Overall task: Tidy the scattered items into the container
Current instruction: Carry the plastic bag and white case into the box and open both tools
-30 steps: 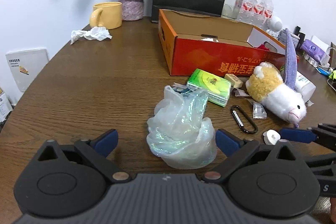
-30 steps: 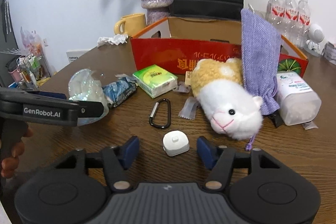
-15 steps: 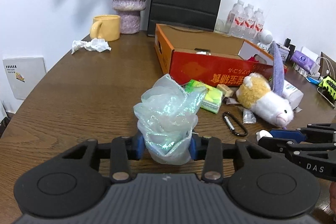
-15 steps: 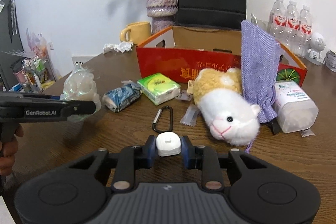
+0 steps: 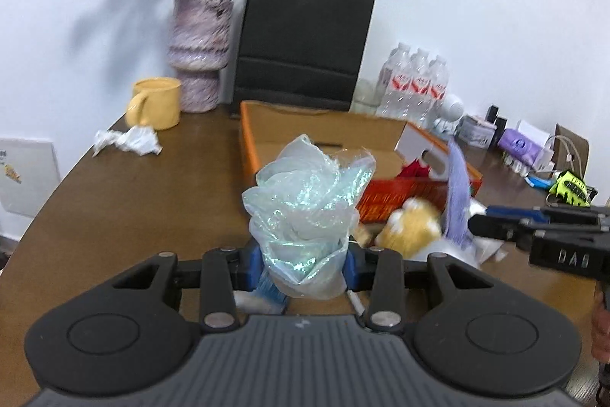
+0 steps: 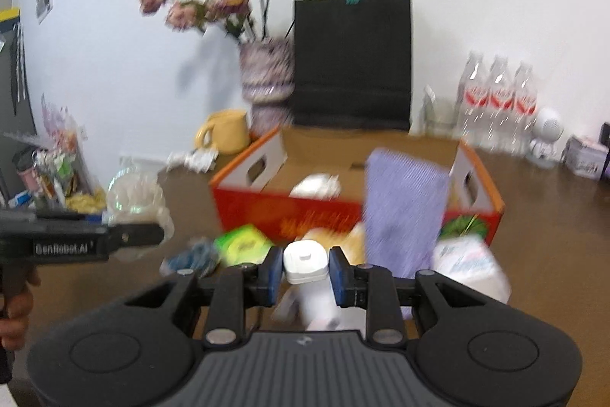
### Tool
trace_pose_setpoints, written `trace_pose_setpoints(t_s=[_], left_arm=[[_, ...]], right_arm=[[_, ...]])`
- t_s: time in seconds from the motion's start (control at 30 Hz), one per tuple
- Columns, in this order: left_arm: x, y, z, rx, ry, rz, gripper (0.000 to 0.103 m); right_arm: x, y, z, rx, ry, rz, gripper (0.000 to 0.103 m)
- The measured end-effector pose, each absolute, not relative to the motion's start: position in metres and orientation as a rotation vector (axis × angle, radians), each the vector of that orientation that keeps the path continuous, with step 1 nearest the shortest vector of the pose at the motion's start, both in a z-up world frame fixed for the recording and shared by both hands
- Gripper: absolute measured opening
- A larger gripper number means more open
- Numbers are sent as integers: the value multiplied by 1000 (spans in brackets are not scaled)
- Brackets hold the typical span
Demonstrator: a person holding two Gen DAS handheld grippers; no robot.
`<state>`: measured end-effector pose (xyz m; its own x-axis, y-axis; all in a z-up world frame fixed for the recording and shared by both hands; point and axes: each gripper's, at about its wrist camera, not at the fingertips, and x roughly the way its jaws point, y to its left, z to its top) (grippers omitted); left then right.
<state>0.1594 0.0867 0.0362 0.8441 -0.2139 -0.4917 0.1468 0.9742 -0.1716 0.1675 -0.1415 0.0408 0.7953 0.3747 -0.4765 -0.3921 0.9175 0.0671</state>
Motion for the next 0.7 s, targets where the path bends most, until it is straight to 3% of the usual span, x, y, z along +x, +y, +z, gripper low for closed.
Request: trace_pose_setpoints(t_s=[0.3, 0.7], left_arm=[[229, 55, 58, -151, 526, -208, 40], [329, 17, 48, -121, 600, -150, 40]], right_arm=[[238, -178, 80, -43, 444, 352, 25], [348, -200, 54, -22, 481, 349, 25]])
